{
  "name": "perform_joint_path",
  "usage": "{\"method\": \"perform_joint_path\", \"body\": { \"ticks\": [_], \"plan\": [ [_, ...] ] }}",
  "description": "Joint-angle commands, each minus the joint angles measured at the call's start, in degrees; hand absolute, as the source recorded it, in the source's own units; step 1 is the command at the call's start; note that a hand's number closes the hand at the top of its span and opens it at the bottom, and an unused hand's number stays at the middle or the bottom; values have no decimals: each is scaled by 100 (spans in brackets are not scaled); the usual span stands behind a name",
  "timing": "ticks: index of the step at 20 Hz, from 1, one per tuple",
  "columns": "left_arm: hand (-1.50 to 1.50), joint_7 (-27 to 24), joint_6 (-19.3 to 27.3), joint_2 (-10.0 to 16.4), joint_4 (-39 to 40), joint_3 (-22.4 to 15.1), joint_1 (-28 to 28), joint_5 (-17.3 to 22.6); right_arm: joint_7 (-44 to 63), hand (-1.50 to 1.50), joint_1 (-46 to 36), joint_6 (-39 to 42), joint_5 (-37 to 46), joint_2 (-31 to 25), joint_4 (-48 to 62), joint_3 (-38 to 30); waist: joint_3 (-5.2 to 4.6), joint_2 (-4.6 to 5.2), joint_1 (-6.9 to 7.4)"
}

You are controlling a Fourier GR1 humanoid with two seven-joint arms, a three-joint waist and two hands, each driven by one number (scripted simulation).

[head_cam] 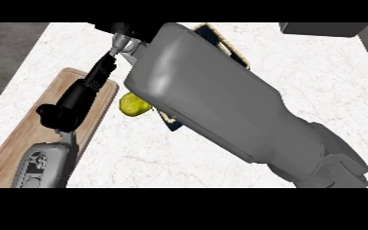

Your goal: Pick the lemon from the placemat and place it in the basket

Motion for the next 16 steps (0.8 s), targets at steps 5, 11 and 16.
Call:
{"method": "perform_joint_path", "body": {
  "ticks": [5, 11, 16],
  "plan": [
    [0, 0, 12, 27, -324, 22, 327, 14, 741, 150, -308, -627, 91, 66, 1070, -793, 17, 4, -136],
    [0, 53, -23, 99, -106, 175, 127, 96, 168, 150, 107, -1011, -196, 66, 1448, -821, 20, 17, -253],
    [0, -197, 66, -17, -212, 50, 552, -54, 13, 150, 601, -1520, 8, 67, 1463, -553, 22, -6, -300]
  ]
}}
